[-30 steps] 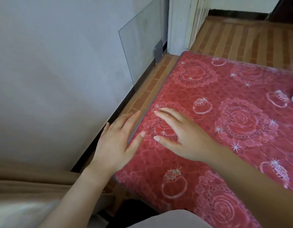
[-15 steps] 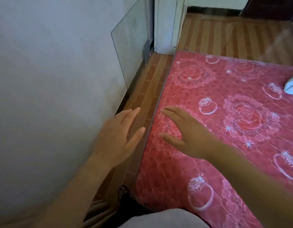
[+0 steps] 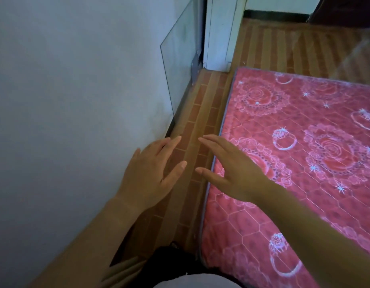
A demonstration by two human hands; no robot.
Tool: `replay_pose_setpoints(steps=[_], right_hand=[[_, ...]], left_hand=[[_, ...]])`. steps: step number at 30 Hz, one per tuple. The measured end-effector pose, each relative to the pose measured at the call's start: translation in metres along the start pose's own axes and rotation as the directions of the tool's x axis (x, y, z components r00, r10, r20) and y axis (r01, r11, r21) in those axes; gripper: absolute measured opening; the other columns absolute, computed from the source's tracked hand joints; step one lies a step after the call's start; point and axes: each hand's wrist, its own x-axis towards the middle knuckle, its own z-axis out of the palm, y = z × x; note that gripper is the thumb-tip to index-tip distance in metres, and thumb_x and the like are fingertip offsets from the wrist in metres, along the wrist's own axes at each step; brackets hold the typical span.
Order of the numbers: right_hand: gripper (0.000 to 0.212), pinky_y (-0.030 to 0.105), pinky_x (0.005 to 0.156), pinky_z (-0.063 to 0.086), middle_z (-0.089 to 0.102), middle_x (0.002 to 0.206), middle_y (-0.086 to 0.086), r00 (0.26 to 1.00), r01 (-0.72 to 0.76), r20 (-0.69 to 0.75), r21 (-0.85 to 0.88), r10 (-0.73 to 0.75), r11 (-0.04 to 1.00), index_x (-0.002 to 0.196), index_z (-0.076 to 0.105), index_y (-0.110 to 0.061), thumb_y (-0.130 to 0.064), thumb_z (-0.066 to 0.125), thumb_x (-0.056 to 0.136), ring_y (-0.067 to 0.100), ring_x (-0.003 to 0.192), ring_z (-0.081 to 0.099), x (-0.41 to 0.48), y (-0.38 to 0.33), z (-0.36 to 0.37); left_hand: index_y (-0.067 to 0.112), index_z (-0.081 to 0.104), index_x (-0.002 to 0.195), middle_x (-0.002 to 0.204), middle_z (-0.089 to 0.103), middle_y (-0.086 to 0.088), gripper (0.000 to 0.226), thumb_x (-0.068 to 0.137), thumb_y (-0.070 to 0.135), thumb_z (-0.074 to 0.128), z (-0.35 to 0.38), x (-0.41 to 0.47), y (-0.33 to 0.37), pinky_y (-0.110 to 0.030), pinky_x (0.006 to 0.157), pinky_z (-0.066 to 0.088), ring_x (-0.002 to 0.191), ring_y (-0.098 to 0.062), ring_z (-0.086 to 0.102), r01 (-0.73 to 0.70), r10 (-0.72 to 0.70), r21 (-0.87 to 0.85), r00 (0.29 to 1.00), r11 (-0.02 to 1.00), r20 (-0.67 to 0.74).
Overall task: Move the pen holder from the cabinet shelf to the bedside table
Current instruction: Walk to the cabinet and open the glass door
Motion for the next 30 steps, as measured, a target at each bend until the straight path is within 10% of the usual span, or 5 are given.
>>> replay_pose_setpoints(steps=[30], right_hand=[[0.069, 0.031, 0.106, 0.034, 0.035, 0.147, -0.003, 0.964, -0.230, -0.135, 0.020, 0.230, 0.973, 0.141, 0.034, -0.021, -0.058, 0.044, 0.084, 0.014, 0.133, 0.035, 0.179, -0.044, 0.055]], left_hand=[[0.038, 0.028, 0.139, 0.147, 0.034, 0.012, 0.068, 0.080, 0.069, 0.017, -0.069, 0.130, -0.165, -0.052, 0.109, 0.029, 0.135, -0.012, 0.031, -0.192, 0.207, -0.109, 0.968, 0.975, 0.140]])
